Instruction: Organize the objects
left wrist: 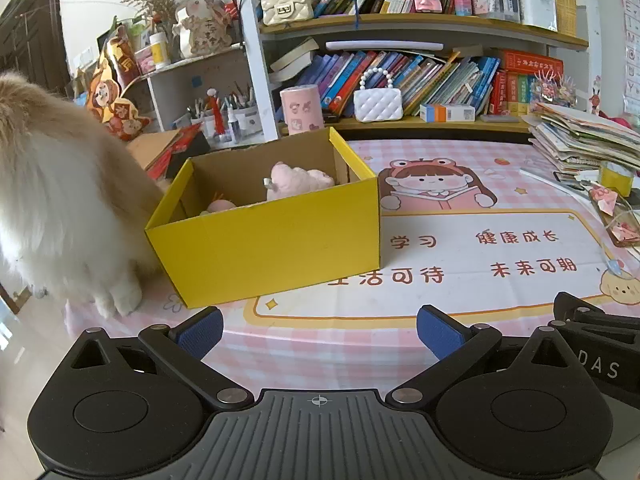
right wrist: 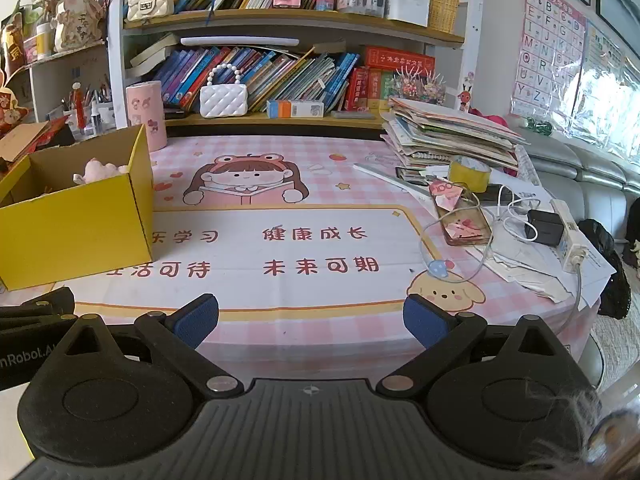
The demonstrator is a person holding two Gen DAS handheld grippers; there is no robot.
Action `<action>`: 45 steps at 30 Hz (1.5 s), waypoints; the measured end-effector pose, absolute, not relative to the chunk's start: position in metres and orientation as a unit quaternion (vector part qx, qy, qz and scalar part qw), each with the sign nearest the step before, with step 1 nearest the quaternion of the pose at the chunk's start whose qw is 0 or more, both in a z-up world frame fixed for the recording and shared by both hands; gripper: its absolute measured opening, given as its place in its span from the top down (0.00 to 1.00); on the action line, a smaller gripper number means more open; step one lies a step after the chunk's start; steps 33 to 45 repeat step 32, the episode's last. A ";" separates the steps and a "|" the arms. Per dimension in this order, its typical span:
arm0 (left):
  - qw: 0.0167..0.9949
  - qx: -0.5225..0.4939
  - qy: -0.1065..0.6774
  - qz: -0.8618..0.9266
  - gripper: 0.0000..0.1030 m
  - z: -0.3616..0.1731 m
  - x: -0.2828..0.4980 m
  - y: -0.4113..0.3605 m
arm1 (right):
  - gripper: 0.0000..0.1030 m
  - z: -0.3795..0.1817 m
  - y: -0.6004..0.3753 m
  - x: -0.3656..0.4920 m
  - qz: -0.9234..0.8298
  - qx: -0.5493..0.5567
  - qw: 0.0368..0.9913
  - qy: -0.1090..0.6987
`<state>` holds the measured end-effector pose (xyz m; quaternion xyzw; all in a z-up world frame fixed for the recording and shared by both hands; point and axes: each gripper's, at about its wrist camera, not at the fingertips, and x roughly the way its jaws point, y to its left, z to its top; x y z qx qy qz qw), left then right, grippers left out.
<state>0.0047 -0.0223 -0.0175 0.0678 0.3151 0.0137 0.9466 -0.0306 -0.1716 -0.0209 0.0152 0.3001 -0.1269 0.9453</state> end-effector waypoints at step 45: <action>0.942 0.050 0.331 0.019 0.00 -0.023 0.011 -0.019 | 0.02 -0.026 -0.173 -0.023 -0.121 0.007 0.941 0.317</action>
